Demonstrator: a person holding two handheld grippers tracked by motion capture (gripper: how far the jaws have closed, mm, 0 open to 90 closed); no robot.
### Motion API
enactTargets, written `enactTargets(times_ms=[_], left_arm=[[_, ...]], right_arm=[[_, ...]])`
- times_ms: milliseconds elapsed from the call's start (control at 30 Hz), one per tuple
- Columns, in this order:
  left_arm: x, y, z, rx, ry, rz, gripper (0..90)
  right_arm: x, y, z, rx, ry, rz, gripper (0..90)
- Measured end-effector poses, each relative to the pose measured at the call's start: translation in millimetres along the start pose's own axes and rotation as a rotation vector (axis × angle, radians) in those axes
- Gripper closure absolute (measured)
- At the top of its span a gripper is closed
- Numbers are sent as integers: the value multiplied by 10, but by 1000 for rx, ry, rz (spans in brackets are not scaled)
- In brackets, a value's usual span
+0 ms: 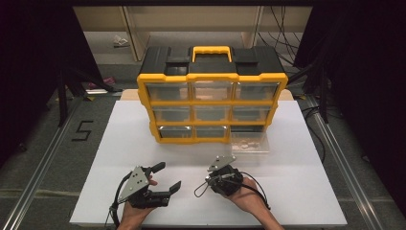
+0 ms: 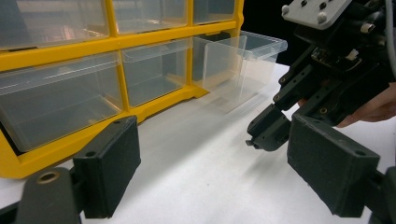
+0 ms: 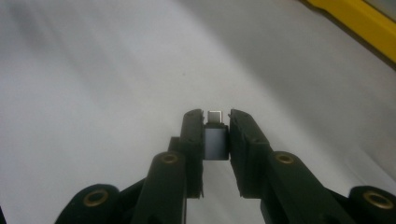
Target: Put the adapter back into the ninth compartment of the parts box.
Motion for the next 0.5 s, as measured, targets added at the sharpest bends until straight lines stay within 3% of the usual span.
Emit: enactTargets(times_ms=[500], left_arm=[[0,-2,0,-2,-1,-1,172]], right_arm=[[-46,-122,-33,-77,-13,18,762]])
Point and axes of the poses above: each handheld gripper's, and its own axes: y roughly forward along the jaws, z roughly out of its underside, x roughly to its left, the point moved 1 cm from there along y, roughly forward along the jaws, and after that the axes turned 4 degrees about -z, right-handed, at the moved point
